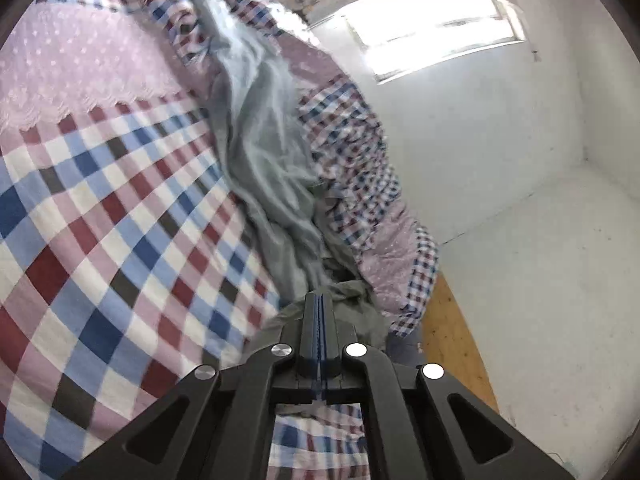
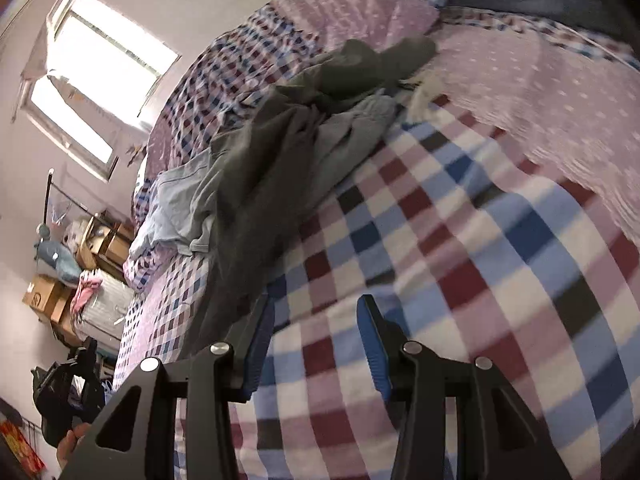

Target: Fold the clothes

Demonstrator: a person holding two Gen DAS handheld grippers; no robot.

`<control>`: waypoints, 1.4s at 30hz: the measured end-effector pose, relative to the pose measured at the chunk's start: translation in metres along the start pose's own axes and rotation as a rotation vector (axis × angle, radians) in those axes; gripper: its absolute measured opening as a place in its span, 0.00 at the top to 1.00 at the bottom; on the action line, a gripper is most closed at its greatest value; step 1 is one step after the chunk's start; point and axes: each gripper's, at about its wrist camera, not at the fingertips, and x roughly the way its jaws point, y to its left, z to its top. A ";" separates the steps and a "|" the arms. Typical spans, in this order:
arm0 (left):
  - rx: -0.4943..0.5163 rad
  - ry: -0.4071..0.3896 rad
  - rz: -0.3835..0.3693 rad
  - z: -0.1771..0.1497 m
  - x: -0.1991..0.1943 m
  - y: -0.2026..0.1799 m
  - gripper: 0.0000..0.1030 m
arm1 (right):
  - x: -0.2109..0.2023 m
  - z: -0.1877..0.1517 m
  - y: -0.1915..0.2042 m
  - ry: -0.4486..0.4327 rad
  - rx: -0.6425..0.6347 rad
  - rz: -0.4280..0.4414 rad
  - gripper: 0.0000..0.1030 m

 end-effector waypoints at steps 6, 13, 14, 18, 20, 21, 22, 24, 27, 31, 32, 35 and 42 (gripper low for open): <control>-0.050 0.181 0.076 -0.008 0.033 0.021 1.00 | 0.017 0.013 0.003 -0.020 -0.009 -0.008 0.53; -0.048 0.304 0.090 -0.020 0.043 0.024 0.48 | 0.038 0.004 0.001 0.038 0.023 0.009 0.52; -0.037 0.317 0.087 -0.022 0.044 0.021 0.44 | 0.039 0.003 0.001 0.039 0.020 0.006 0.52; -0.004 0.358 0.111 -0.030 0.050 0.017 0.41 | 0.040 0.000 0.003 0.044 0.019 0.017 0.52; -0.003 0.383 0.127 -0.034 0.055 0.018 0.41 | 0.041 -0.002 0.005 0.053 0.012 0.030 0.52; -0.005 0.394 0.130 -0.036 0.059 0.021 0.41 | 0.042 -0.002 0.007 0.056 0.006 0.035 0.52; -0.001 0.401 0.139 -0.038 0.063 0.022 0.41 | 0.042 -0.003 0.008 0.059 -0.004 0.037 0.52; 0.005 0.416 0.134 -0.040 0.071 0.022 0.41 | 0.042 -0.004 0.012 0.058 -0.025 0.028 0.52; -0.010 0.442 0.093 -0.040 0.081 0.022 0.41 | 0.042 -0.004 0.014 0.047 -0.040 0.015 0.52; -0.021 0.439 0.078 -0.040 0.089 0.025 0.59 | 0.044 -0.005 0.013 0.053 -0.034 0.015 0.52; -0.033 0.440 0.081 -0.040 0.091 0.028 0.67 | 0.045 -0.005 0.012 0.057 -0.032 0.013 0.51; -0.086 0.461 0.079 -0.043 0.094 0.037 0.94 | 0.048 -0.007 0.012 0.059 -0.039 0.006 0.52; -0.142 0.496 0.043 -0.047 0.098 0.040 0.94 | 0.047 -0.003 0.012 0.038 -0.066 -0.020 0.52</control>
